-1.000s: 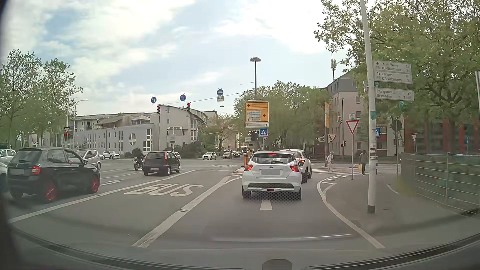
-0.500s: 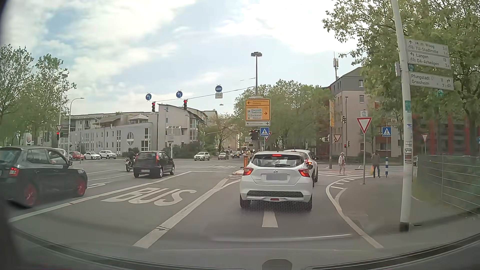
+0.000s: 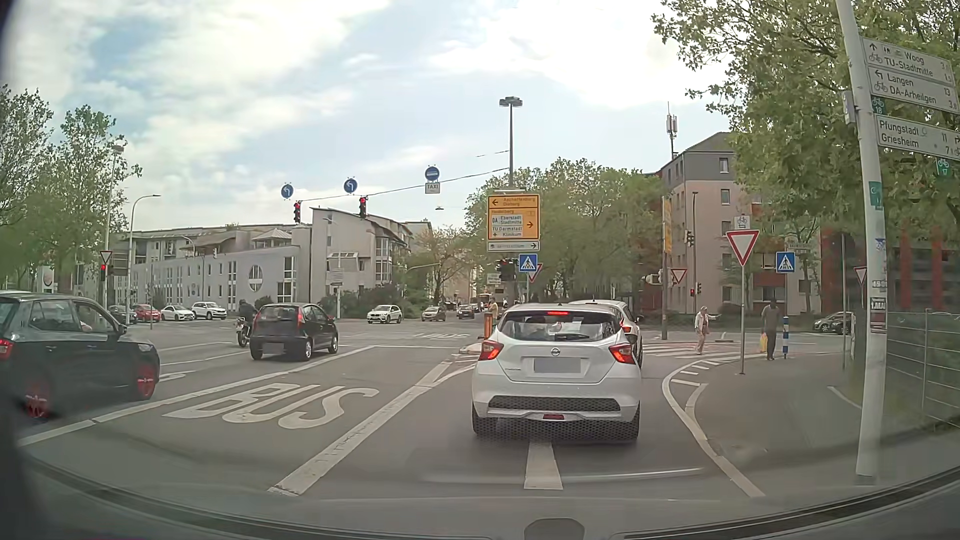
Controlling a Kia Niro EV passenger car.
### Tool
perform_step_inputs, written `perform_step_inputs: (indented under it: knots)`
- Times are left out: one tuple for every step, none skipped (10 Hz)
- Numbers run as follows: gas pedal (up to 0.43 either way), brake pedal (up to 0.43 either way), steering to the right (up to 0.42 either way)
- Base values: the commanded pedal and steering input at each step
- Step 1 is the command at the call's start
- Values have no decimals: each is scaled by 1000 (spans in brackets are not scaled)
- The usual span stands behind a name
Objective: Follow the waypoints while adhering to traffic rules and regulations
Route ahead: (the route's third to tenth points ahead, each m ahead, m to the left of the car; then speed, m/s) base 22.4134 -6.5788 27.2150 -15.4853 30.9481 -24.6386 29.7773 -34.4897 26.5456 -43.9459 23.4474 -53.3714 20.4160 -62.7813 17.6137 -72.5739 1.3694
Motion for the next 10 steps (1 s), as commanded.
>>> perform_step_inputs:
  knots:
    - [0, 293, 40]
    - [0, 274, 49]
    - [0, 256, 60]
    - [0, 250, 67]
    - [0, 250, 74]
    - [0, 244, 81]
    - [0, 226, 87]
    - [0, 226, 89]
    - [0, 220, 89]
    - [0, 207, 89]
